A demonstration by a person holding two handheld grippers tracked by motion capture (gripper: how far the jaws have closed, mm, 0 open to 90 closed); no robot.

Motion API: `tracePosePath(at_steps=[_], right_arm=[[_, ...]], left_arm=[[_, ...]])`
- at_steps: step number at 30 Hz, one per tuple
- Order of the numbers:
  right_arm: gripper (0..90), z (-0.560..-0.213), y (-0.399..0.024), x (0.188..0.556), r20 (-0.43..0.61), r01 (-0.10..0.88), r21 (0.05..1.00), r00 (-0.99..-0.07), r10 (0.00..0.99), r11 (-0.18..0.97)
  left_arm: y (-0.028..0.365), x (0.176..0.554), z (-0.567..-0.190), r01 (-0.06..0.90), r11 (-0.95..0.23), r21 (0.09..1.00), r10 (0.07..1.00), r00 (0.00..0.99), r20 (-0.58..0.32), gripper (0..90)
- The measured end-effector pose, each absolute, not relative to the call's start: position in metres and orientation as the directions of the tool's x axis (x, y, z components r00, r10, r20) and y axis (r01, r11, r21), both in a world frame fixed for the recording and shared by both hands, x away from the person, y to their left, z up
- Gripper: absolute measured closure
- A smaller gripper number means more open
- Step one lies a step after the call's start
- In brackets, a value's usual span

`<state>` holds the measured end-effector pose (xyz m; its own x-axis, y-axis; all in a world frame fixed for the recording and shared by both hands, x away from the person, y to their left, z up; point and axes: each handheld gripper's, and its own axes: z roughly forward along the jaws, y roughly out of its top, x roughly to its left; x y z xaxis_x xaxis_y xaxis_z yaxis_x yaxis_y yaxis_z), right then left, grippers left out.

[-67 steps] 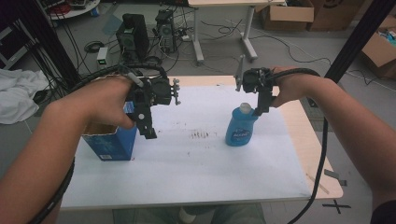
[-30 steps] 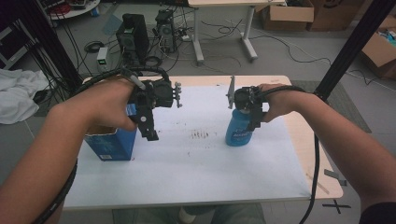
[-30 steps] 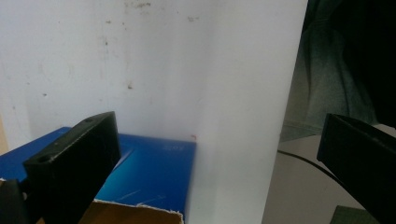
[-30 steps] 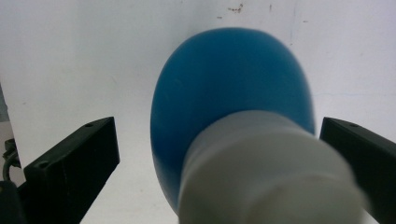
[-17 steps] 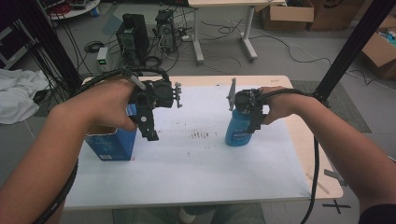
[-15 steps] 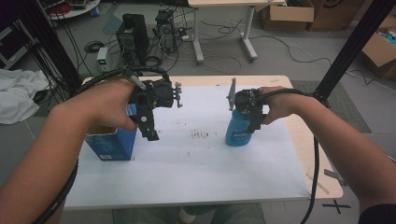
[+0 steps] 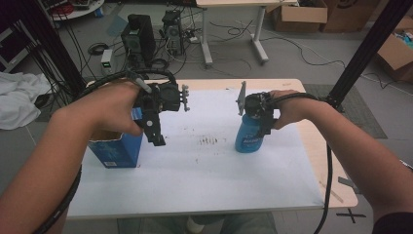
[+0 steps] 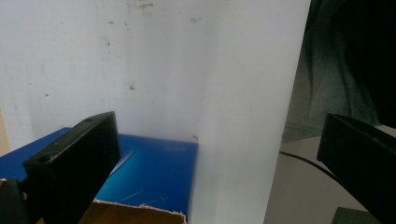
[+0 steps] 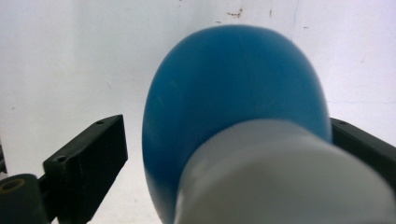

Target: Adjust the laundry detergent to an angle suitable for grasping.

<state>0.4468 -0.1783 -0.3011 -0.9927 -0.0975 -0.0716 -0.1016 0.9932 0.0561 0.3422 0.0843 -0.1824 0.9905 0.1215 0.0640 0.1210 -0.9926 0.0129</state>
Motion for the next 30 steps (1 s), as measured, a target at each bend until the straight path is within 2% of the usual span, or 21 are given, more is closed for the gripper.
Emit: tracePosePath(at_steps=[30], right_arm=[[20.6, -0.2981, -0.1758, 0.4469, -0.065, -0.111, 0.053, -0.992, -0.108, 0.992]], left_arm=[[0.0859, 0.3444, -0.1847, 0.127, -0.992, 0.015, 0.127, 0.99, 0.066, 0.1]])
